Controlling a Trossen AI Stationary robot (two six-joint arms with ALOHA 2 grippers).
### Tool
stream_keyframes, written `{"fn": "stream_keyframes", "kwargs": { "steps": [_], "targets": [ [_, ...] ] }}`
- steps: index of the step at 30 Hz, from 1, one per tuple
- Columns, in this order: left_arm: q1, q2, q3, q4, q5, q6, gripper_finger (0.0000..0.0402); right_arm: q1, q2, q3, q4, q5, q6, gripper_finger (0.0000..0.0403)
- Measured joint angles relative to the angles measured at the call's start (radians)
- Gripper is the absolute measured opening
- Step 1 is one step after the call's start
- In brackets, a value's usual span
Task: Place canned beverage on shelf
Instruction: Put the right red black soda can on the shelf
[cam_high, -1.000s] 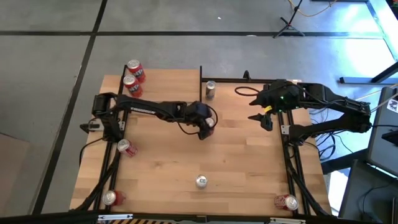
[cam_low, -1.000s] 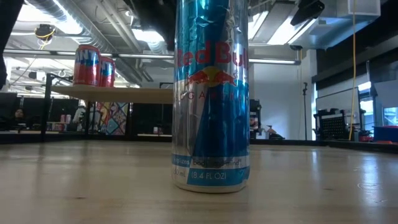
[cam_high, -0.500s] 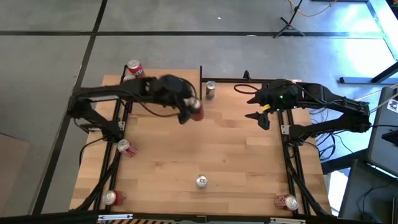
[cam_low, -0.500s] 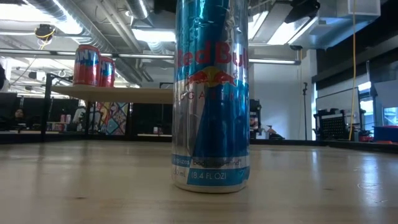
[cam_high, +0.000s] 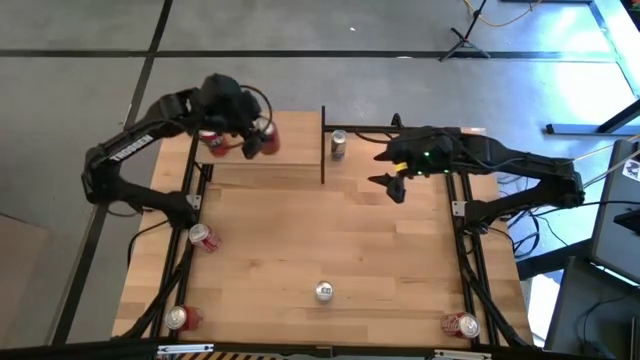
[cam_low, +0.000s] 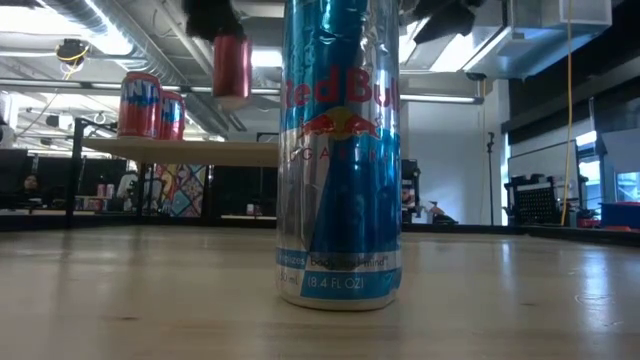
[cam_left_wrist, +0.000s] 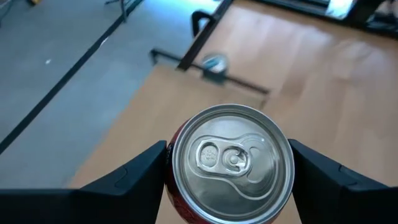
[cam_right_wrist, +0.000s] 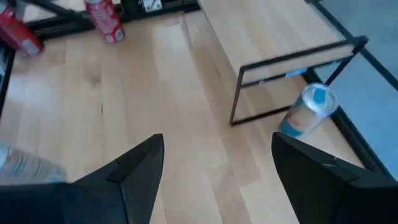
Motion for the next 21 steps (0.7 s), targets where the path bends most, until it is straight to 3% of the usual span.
{"fn": "stream_keyframes", "kwargs": {
  "steps": [11, 21],
  "targets": [
    [0.361, 0.016, -0.095, 0.039, 0.196, 0.217, 0.0257, 0.000, 0.110, 0.000, 0.097, 0.002, 0.079, 0.0285],
    [0.487, 0.017, -0.177, 0.062, 0.247, 0.268, 0.0260, 0.000, 0.138, -0.001, 0.144, -0.002, 0.092, 0.0285]
  ]
}}
